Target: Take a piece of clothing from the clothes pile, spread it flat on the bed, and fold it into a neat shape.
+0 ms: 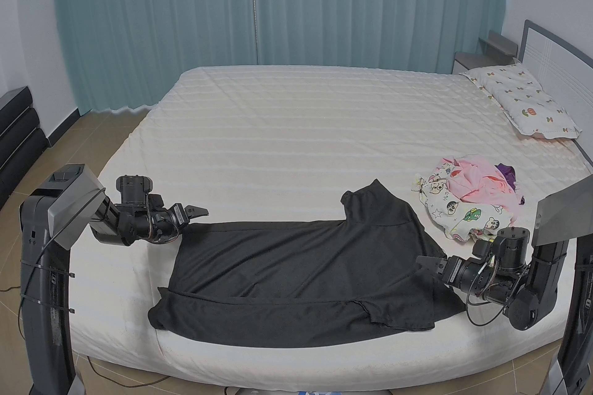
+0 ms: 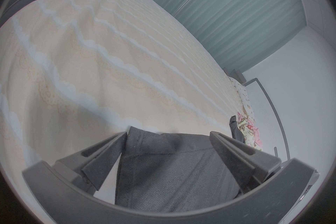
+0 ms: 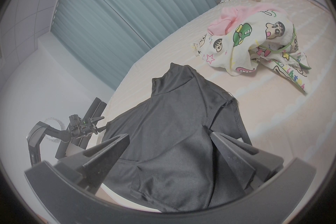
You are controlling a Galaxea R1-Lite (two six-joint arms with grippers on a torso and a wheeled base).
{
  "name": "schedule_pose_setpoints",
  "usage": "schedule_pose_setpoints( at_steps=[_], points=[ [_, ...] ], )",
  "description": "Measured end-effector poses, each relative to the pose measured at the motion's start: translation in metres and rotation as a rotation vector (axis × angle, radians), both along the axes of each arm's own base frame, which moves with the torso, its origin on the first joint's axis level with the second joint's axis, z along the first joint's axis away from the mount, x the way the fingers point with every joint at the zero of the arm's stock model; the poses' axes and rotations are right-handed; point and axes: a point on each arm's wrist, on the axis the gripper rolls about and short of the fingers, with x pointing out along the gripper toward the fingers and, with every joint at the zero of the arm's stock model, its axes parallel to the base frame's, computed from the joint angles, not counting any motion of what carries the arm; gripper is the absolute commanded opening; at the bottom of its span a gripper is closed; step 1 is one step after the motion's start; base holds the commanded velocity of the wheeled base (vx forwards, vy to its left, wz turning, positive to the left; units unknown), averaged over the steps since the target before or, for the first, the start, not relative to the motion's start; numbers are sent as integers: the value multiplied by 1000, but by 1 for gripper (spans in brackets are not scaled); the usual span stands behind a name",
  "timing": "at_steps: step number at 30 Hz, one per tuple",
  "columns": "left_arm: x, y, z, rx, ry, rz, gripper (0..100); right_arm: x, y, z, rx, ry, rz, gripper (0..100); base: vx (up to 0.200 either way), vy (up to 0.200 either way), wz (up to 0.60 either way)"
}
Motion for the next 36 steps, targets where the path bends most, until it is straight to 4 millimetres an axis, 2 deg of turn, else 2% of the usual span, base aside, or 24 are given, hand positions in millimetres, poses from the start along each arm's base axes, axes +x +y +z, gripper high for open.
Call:
schedule_pose_setpoints(
  at_steps=[9, 15, 25, 31, 36],
  points=[
    [3, 1, -1, 1, -4, 8, 0, 28, 4, 8, 1, -12, -1, 100, 0, 0, 0],
    [1, 1, -3, -11, 12, 20, 0, 65, 10, 15, -9, 11, 0, 100, 0, 0, 0],
    [-4, 2, 4, -50, 49, 90, 0, 144, 17, 25, -114, -14, -81, 100, 0, 0, 0],
    [-7, 4, 9, -61, 61, 141, 0, 184, 24, 11, -177, -8, -132, 100, 0, 0, 0],
    [-9, 5, 12, -68, 70, 160, 0, 200, 27, -7, -195, 1, -145, 100, 0, 0, 0]
  ],
)
